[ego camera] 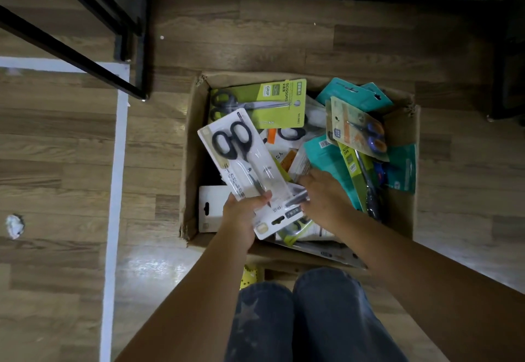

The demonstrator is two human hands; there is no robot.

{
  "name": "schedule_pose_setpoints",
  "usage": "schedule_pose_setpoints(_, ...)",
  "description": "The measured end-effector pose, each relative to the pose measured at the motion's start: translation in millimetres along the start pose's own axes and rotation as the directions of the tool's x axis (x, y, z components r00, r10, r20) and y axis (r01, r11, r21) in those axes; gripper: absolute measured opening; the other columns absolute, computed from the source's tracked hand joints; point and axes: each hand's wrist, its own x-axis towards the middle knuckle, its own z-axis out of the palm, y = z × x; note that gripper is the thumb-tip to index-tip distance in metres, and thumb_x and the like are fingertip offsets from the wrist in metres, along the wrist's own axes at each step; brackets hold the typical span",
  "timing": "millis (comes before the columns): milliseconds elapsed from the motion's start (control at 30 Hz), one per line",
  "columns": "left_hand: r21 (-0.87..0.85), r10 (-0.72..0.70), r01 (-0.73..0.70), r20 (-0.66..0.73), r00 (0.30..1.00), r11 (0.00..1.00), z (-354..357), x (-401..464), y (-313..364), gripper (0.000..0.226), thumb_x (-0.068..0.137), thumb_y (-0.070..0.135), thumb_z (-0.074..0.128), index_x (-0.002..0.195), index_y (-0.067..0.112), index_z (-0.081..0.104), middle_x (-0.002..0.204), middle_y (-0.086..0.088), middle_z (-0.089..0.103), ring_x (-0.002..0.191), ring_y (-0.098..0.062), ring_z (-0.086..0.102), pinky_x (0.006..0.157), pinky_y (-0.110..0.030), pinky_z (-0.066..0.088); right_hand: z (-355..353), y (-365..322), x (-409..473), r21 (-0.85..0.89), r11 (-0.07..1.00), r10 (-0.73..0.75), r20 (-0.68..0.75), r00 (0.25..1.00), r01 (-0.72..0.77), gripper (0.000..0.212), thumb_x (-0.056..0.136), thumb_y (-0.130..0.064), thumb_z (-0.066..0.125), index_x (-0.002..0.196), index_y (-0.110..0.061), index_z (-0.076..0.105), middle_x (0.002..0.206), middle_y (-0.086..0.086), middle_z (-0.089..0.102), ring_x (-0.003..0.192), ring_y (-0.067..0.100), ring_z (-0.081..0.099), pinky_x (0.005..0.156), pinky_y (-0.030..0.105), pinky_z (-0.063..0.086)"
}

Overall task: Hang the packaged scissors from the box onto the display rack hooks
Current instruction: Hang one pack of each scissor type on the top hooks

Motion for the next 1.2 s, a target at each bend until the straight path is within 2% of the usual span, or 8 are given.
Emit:
schedule_pose_setpoints(167, 0.096, 0.009, -0.012, 0.032, 0.999, 0.995, 4.3, 2.5, -5.2, 0.058, 0.072, -0.002, 0.075, 0.125, 0.004, 0.053, 0.116, -0.018, 0.065, 0.103, -0.036, 0.063, 0.088, -0.052, 0.052, -2.4, 4.3, -1.6, 0.100, 0.995, -0.012, 0.005, 1.000, 0.011, 0.046, 0.079, 0.000, 0.059, 0.124, -0.010, 0.053, 0.120, 0.006, 0.047, 0.110, 0.019, 0.038, 0.082, 0.022, 0.025)
schedule_pose_setpoints(267, 0.188, 0.034, -0.030, -0.018, 0.999, 0.982, 6.4, 3.9, -8.6, 0.054, 0.069, -0.003, 0.078, 0.118, 0.003, 0.054, 0.105, -0.013, 0.068, 0.086, -0.027, 0.067, 0.065, -0.033, 0.055, -4.7, 2.3, -0.6, 0.089, 0.995, -0.049, 0.019, 0.999, 0.047, 0.043, 0.080, 0.000, 0.058, 0.121, -0.010, 0.054, 0.118, 0.004, 0.047, 0.108, 0.018, 0.036, 0.082, 0.021, 0.024)
schedule_pose_setpoints(400, 0.207, 0.059, -0.041, -0.082, 0.995, 0.977, 6.5, -0.6, -6.6, 0.039, 0.065, -0.001, 0.081, 0.091, 0.013, 0.055, 0.073, 0.001, 0.063, 0.049, -0.006, 0.060, 0.033, -0.015, 0.040, -6.4, -3.0, -1.7, -0.001, 0.998, -0.055, 0.002, 0.998, 0.055, 0.037, 0.083, -0.005, 0.057, 0.120, -0.010, 0.054, 0.119, 0.004, 0.048, 0.110, 0.020, 0.038, 0.086, 0.023, 0.030)
schedule_pose_setpoints(600, 0.182, 0.086, -0.053, -0.177, 0.980, 0.982, -7.0, -13.0, 3.8, 0.040, 0.063, 0.009, 0.085, 0.080, 0.021, 0.051, 0.075, -0.001, 0.064, 0.055, -0.013, 0.064, 0.038, -0.021, 0.043, -11.6, -11.2, -14.0, -0.125, 0.992, -0.044, -0.072, 0.996, 0.034, 0.032, 0.086, -0.015, 0.055, 0.118, -0.015, 0.052, 0.117, 0.002, 0.052, 0.109, 0.022, 0.038, 0.089, 0.030, 0.033)
schedule_pose_setpoints(767, 0.144, 0.091, -0.061, -0.212, 0.973, 0.988, -24.4, -32.2, 19.2, 0.037, 0.062, 0.005, 0.085, 0.077, 0.019, 0.054, 0.061, 0.002, 0.067, 0.045, -0.012, 0.064, 0.032, -0.017, 0.038, -28.5, -13.9, -31.5, 0.030, 0.999, 0.035, -0.077, 0.996, -0.033, 0.035, 0.088, -0.008, 0.055, 0.123, -0.014, 0.054, 0.098, 0.005, 0.042, 0.106, 0.023, 0.044, 0.089, 0.030, 0.041)
schedule_pose_setpoints(833, 0.144, 0.109, -0.079, -0.220, 0.969, 0.987, -28.8, -42.8, 26.9, 0.038, 0.062, 0.003, 0.084, 0.075, 0.020, 0.052, 0.057, 0.005, 0.066, 0.043, -0.008, 0.063, 0.034, -0.020, 0.043, -38.8, -16.4, -37.7, 0.053, 0.997, 0.057, -0.060, 0.997, -0.053, 0.036, 0.090, -0.012, 0.055, 0.126, -0.018, 0.053, 0.109, 0.009, 0.046, 0.102, 0.024, 0.050, 0.085, 0.030, 0.043)
schedule_pose_setpoints(933, 0.176, 0.129, -0.089, -0.231, 0.964, 0.980, -36.7, -61.9, 39.8, 0.038, 0.063, 0.005, 0.084, 0.079, 0.021, 0.053, 0.075, 0.001, 0.068, 0.062, -0.015, 0.066, 0.045, -0.026, 0.049, -55.5, -23.4, -46.8, 0.050, 0.999, 0.023, -0.066, 0.998, -0.020, 0.034, 0.091, -0.020, 0.056, 0.125, -0.019, 0.054, 0.112, 0.014, 0.049, 0.098, 0.028, 0.053, 0.078, 0.027, 0.041)
schedule_pose_setpoints(1200, 0.206, 0.202, -0.157, -0.220, 0.955, 0.966, -55.6, -119.1, 88.4, 0.032, 0.061, 0.006, 0.085, 0.075, 0.018, 0.059, 0.066, 0.001, 0.067, 0.052, -0.012, 0.066, 0.048, -0.025, 0.052, -105.6, -49.6, -74.0, 0.212, 0.977, 0.002, -0.166, 0.986, 0.033, 0.015, 0.088, -0.018, 0.062, 0.100, -0.010, 0.058, 0.085, 0.007, 0.048, 0.076, 0.020, 0.045, 0.056, 0.025, 0.025)
